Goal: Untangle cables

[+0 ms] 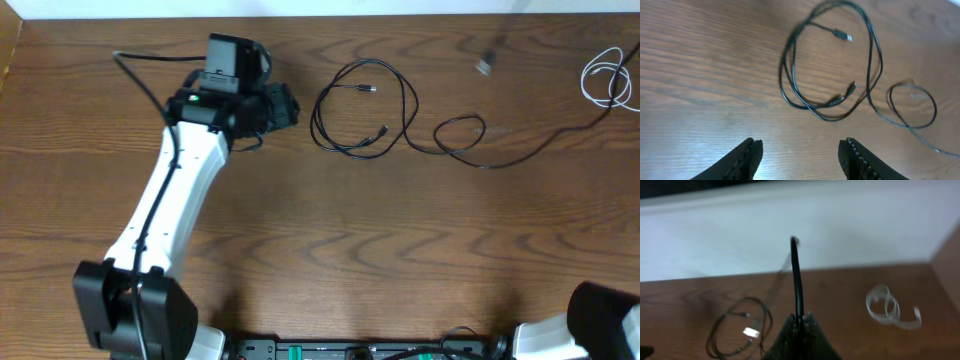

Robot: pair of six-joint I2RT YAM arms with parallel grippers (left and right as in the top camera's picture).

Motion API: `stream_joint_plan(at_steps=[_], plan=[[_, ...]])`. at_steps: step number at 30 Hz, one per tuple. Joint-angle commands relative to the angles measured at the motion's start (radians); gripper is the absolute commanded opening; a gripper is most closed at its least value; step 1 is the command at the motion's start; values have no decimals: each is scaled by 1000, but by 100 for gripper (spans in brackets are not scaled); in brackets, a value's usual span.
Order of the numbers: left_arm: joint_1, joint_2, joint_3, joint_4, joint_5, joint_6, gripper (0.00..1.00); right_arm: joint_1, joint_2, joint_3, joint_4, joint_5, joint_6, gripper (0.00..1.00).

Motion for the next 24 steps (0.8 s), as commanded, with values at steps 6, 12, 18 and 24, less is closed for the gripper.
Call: stream_joint_plan(at_steps=[6, 12, 18, 24], plan=[[-168, 205, 6, 114, 16, 35, 58, -44, 144, -7, -108, -38, 6, 1], [-287, 312, 6, 254, -2, 114, 60, -41, 212, -8, -142, -75, -25, 1], [-344, 409, 6, 394, -131, 177, 64, -41, 222, -8, -156, -75, -37, 1], [-344, 472, 6, 499, -137, 249, 64, -41, 222, -8, -163, -75, -47, 1]])
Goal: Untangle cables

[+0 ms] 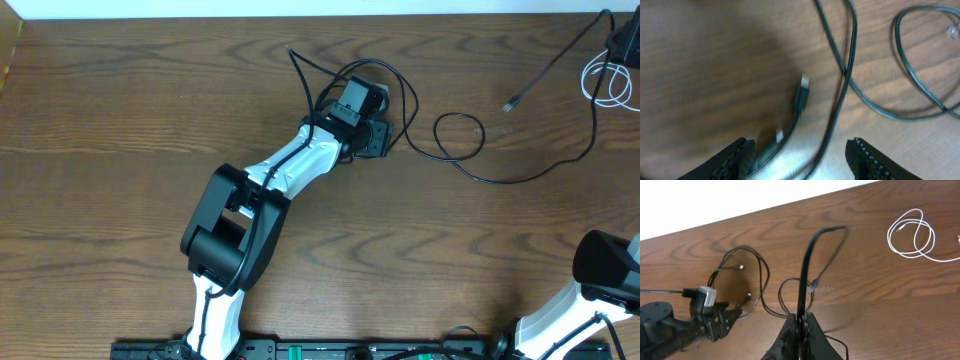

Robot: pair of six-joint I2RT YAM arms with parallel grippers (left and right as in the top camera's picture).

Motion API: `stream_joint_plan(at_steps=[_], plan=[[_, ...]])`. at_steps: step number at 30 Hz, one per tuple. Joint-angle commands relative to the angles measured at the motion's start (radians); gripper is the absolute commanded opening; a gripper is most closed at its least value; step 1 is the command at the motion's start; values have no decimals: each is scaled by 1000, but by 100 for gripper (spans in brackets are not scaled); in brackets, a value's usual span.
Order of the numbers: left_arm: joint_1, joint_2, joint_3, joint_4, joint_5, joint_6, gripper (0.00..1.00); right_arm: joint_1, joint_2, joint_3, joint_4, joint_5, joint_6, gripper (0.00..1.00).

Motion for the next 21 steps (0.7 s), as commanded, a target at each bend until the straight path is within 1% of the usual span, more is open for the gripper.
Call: stream_joint_plan(at_steps=[1, 5, 11, 13, 15, 16, 17, 18, 21], plan=[[2, 42, 6, 27, -42, 75, 64, -3, -2, 4, -5, -14, -17, 1], [2, 58, 6, 33, -135, 83, 63, -3, -2, 4, -9, -14, -21, 1], [2, 58, 6, -37, -137, 83, 62, -3, -2, 4, -12, -14, -28, 1], [2, 58, 6, -61, -137, 83, 53, -3, -2, 4, -12, -13, -28, 1], [2, 58, 6, -58, -137, 83, 40, -3, -2, 4, -12, -13, -31, 1], [2, 58, 6, -58, -137, 82, 24, -3, -2, 4, -14, -13, -31, 1], [2, 58, 6, -58, -137, 83, 19, -3, -2, 4, -16, -13, -31, 1], [2, 57, 6, -60, -137, 83, 8, -3, -2, 4, -19, -13, -31, 1], [13, 37, 6, -79, -138, 82, 7, -3, -2, 4, -26, -14, -31, 1]])
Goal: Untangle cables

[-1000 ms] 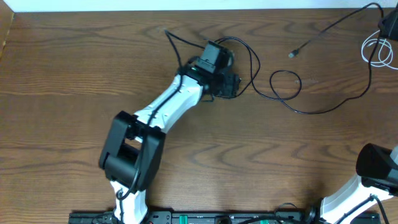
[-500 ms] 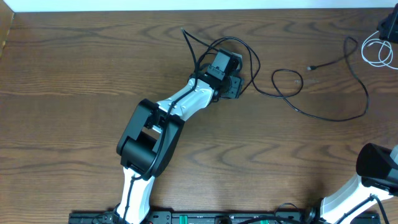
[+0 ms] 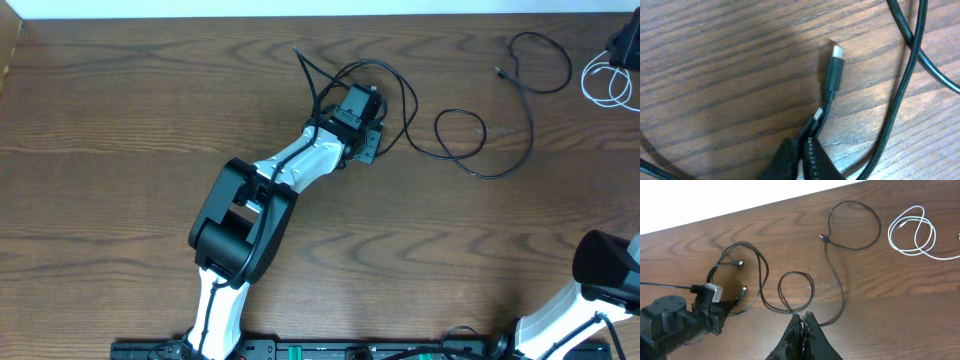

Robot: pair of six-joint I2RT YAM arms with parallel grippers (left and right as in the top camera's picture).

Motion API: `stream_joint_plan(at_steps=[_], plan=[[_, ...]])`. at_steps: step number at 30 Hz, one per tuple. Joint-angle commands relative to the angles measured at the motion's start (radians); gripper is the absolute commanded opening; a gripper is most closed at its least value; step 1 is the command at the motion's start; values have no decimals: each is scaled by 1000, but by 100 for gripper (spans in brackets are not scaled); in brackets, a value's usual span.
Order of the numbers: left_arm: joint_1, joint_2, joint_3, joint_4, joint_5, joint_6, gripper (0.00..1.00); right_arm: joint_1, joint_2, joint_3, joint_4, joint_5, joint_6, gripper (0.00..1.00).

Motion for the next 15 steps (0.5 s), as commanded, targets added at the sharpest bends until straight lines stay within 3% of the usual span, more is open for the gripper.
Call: stream_joint_plan(at_steps=[1, 11, 15], plan=[[21, -29, 6, -41, -11, 1, 7, -3, -2, 4, -7, -14, -13, 1], [177, -464, 6, -264, 25, 2, 7, 53, 0, -49, 7, -29, -51, 5], [200, -593, 6, -274, 27, 1, 8, 103, 0, -136, 55, -29, -69, 15]])
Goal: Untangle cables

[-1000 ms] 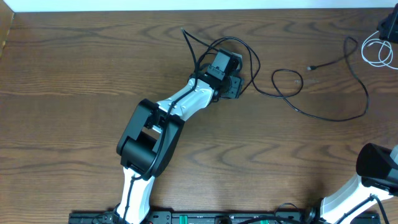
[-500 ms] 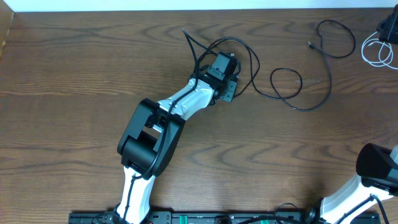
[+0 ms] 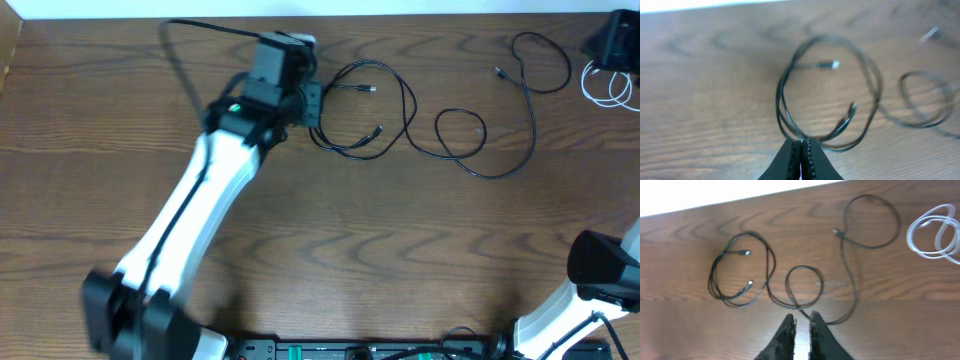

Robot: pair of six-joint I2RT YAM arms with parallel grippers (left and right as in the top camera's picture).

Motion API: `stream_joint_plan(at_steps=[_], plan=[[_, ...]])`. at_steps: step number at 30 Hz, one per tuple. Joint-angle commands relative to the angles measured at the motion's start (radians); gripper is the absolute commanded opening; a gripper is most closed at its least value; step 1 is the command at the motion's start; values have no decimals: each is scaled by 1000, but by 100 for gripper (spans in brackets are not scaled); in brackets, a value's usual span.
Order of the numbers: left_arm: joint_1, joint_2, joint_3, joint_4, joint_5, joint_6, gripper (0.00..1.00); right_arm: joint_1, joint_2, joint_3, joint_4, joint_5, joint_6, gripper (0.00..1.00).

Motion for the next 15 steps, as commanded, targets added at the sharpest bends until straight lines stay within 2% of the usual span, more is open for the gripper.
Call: stream_joint_plan(at_steps=[1, 2, 5, 8, 10, 15], plan=[[10, -82, 6, -22, 21, 1, 7, 56, 0, -96, 36, -13, -49, 20], [10, -88, 6, -35, 21, -8, 7, 68, 0, -123, 51, -13, -60, 22], [10, -85, 6, -89, 19, -43, 8, 145, 0, -272, 108, -12, -169, 36], [15, -85, 6, -111, 4, -93, 8, 195, 0, -394, 172, 4, -214, 48], [37, -85, 6, -132, 5, -132, 8, 230, 0, -495, 243, 69, -220, 53], [81, -85, 6, -179, 7, -184, 8, 287, 0, -665, 366, 208, -221, 59]])
